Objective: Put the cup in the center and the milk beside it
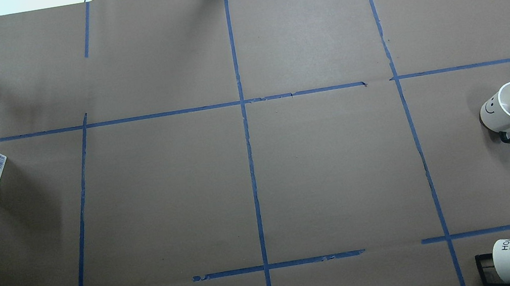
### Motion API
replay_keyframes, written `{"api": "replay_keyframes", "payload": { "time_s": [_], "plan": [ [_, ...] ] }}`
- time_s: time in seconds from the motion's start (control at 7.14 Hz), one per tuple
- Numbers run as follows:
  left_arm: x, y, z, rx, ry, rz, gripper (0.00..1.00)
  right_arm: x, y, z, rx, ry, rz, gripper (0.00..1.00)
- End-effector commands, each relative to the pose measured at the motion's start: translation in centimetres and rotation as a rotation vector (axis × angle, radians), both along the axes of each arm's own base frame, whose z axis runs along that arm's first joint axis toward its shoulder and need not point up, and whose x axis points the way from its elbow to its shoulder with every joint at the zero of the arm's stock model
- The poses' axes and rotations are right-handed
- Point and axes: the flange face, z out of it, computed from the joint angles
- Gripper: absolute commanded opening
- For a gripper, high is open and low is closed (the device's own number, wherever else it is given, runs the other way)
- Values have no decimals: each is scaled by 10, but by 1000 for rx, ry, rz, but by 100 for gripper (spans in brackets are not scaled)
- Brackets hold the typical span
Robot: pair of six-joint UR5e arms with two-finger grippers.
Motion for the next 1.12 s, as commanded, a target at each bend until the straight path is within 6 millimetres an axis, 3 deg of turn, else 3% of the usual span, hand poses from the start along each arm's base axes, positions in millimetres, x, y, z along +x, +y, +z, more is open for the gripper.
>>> {"api": "replay_keyframes", "payload": {
  "time_s": [0.0, 0.98],
  "plan": [
    [0, 0, -1, 2, 0, -1, 100, 0, 1, -1, 1, 2, 1, 100],
    [0, -2, -4, 6, 3, -1, 100, -1, -1, -2, 11, -1, 0, 100]
  ]
}}
